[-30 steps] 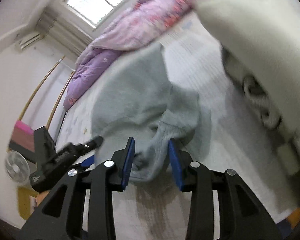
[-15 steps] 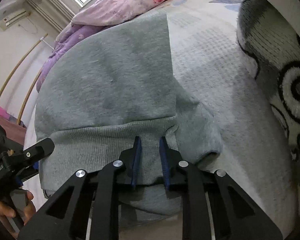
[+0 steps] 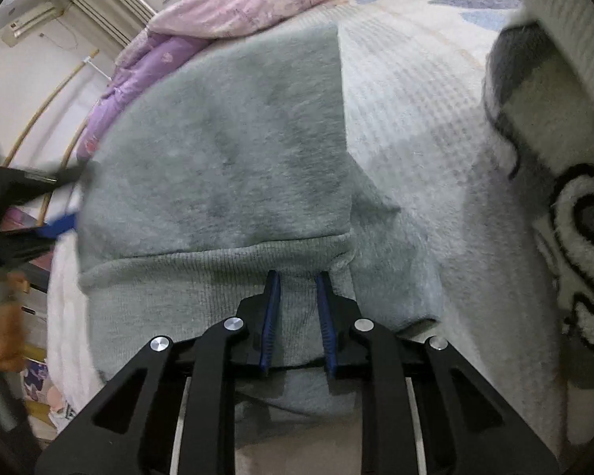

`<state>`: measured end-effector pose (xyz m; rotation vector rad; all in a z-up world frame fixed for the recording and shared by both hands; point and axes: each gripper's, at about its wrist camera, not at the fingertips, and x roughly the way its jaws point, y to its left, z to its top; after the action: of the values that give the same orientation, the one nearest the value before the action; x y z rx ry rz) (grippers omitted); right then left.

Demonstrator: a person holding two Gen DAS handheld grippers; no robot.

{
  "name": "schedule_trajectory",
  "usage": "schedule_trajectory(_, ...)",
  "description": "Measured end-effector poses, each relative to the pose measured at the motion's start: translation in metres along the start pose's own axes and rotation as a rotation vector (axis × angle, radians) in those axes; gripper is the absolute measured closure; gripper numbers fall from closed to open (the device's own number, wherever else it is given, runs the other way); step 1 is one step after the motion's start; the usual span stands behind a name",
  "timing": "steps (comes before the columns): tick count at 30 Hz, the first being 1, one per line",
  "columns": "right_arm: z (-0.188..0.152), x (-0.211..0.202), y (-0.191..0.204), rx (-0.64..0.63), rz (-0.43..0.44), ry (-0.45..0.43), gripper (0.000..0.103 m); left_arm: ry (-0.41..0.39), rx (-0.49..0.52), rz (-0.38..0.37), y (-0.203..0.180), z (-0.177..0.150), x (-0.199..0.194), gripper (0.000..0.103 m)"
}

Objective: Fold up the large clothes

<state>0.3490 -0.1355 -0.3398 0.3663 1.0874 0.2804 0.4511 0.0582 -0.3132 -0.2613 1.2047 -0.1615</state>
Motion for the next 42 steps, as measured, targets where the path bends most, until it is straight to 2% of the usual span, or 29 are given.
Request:
schedule_trajectory(3, 0.012, -0.027, 0.012, -0.048, 0.033, -0.081, 0.084, 0.018, -0.046, -0.017, 0.012, 0.004, 0.012, 0.017)
schedule_trajectory(5, 0.028, -0.037, 0.022, -0.072, 0.055, -0.117, 0.084, 0.022, -0.031, -0.01, 0.015, 0.002, 0.017, 0.016)
schedule_trajectory(8, 0.06, -0.033, 0.035, -0.099, 0.065, -0.149, 0.083, 0.028, -0.027, -0.009, 0.02, 0.001, 0.023, 0.015)
schedule_trajectory(10, 0.08, -0.014, 0.034, -0.081, 0.075, -0.11, 0.083, 0.038, -0.043, -0.021, 0.023, 0.002, 0.027, 0.013)
schedule_trajectory(11, 0.087, -0.001, 0.032, -0.07, 0.051, -0.089, 0.082, 0.042, -0.047, -0.025, 0.025, 0.003, 0.029, 0.013)
schedule_trajectory(13, 0.096, 0.035, 0.024, -0.078, -0.02, -0.011, 0.088, 0.05, -0.05, -0.037, 0.028, 0.006, 0.035, 0.012)
schedule_trajectory(15, 0.096, 0.064, 0.009, -0.04, -0.029, 0.057, 0.09, 0.053, -0.054, -0.042, 0.028, 0.007, 0.042, 0.012)
schedule_trajectory(18, 0.1, 0.071, -0.002, 0.006, -0.012, 0.054, 0.091, 0.052, -0.086, -0.045, 0.03, 0.009, 0.05, 0.009)
schedule_trajectory(22, 0.099, 0.061, 0.003, -0.023, -0.023, 0.043, 0.089, 0.046, -0.128, -0.107, 0.035, 0.005, 0.041, 0.008)
schedule_trajectory(25, 0.083, 0.03, 0.006, 0.001, 0.029, 0.0, 0.081, 0.008, -0.157, -0.17, 0.04, -0.004, 0.025, 0.008)
schedule_trajectory(27, 0.061, -0.002, 0.004, 0.035, 0.078, -0.054, 0.052, -0.034, -0.176, -0.22, 0.045, -0.016, 0.007, 0.008)
schedule_trajectory(28, 0.052, -0.012, 0.002, 0.054, 0.085, -0.071, 0.047, -0.052, -0.182, -0.247, 0.047, -0.023, -0.001, 0.008)
schedule_trajectory(31, 0.017, -0.037, -0.001, 0.103, 0.111, -0.102, 0.047, -0.083, -0.202, -0.299, 0.05, -0.044, -0.017, 0.008)
schedule_trajectory(34, -0.017, -0.048, -0.013, 0.215, 0.099, -0.125, 0.036, -0.096, -0.208, -0.315, 0.047, -0.074, -0.024, 0.008)
schedule_trajectory(38, -0.052, -0.043, -0.033, 0.404, 0.133, -0.144, 0.034, -0.075, -0.233, -0.319, 0.04, -0.099, -0.014, 0.008)
schedule_trajectory(42, -0.061, -0.026, -0.049, 0.567, 0.203, -0.135, 0.03, -0.075, -0.246, -0.264, 0.033, -0.109, 0.001, 0.009)
